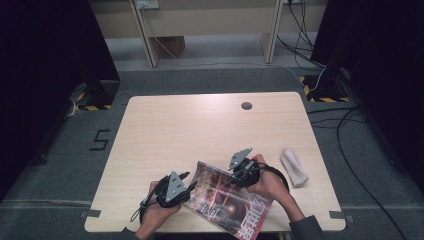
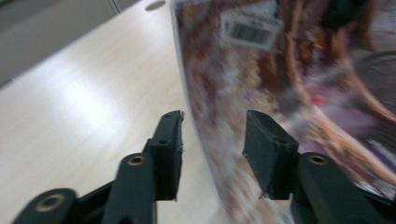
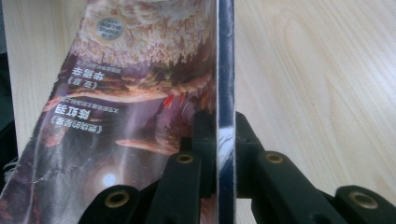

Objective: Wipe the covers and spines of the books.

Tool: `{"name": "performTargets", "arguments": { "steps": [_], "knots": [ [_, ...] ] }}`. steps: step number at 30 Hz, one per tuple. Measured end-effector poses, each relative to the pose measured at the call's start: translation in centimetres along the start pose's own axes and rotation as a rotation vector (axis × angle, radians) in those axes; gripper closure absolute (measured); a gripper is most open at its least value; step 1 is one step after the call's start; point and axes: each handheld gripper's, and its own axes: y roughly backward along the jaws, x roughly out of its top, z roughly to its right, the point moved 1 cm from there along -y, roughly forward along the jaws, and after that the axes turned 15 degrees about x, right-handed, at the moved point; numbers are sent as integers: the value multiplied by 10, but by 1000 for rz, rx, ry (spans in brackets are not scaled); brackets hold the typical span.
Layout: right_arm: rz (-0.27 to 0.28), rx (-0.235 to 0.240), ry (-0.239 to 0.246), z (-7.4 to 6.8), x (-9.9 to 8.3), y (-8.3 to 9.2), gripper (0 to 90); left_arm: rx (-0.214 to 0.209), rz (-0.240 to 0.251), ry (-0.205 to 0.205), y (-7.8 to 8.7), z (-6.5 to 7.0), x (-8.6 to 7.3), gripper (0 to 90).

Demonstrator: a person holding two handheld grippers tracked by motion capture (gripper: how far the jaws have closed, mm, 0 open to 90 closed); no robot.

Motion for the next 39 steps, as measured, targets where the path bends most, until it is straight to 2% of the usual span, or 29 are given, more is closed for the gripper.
{"name": "performTargets", "arguments": {
  "steps": [3, 5, 6, 8, 11, 13, 16, 19, 22, 26, 28, 29, 30, 32, 34, 39],
  "knots": [
    [0, -6, 1, 0, 1, 3, 839, -2, -18, 11, 8, 0, -4, 443],
    [-4, -31, 8, 1, 4, 8, 839, 5, -27, 26, 13, -2, -9, 402],
    [-5, -37, 8, 2, 5, 9, 839, 1, -56, 57, 18, -4, -13, 396],
    [-12, -44, 13, 3, 8, 14, 839, -13, -84, 64, 20, -4, -16, 381],
    [-19, -67, 12, 4, 15, 20, 839, 10, -100, 87, 19, -2, -17, 362],
    [-24, -72, 17, 5, 18, 22, 839, 8, -107, 91, 19, -2, -17, 339],
    [-33, -110, 27, 10, 28, 33, 839, -1, -146, 99, 15, 1, -19, 275],
    [-50, -144, 29, 13, 35, 42, 839, -41, -200, 89, 12, 3, -22, 247],
    [-55, -179, 25, 16, 41, 52, 839, -56, -245, 99, 10, 3, -25, 212],
    [-78, -232, 35, 19, 51, 64, 839, -44, -286, 134, 7, 0, -28, 187],
    [-91, -262, 43, 20, 57, 70, 839, -35, -295, 149, 7, -3, -29, 181],
    [-91, -262, 43, 20, 57, 70, 839, -35, -295, 149, 7, -3, -29, 182],
    [-103, -289, 52, 21, 62, 74, 839, -26, -307, 154, 7, -6, -30, 182],
    [-109, -318, 37, 22, 67, 77, 839, -20, -320, 153, 6, -7, -32, 182],
    [-122, -348, 57, 24, 72, 80, 839, -20, -313, 157, 6, -7, -32, 188],
    [-140, -408, 53, 27, 82, 80, 839, -23, -294, 145, 7, -6, -30, 195]
  ]
}}
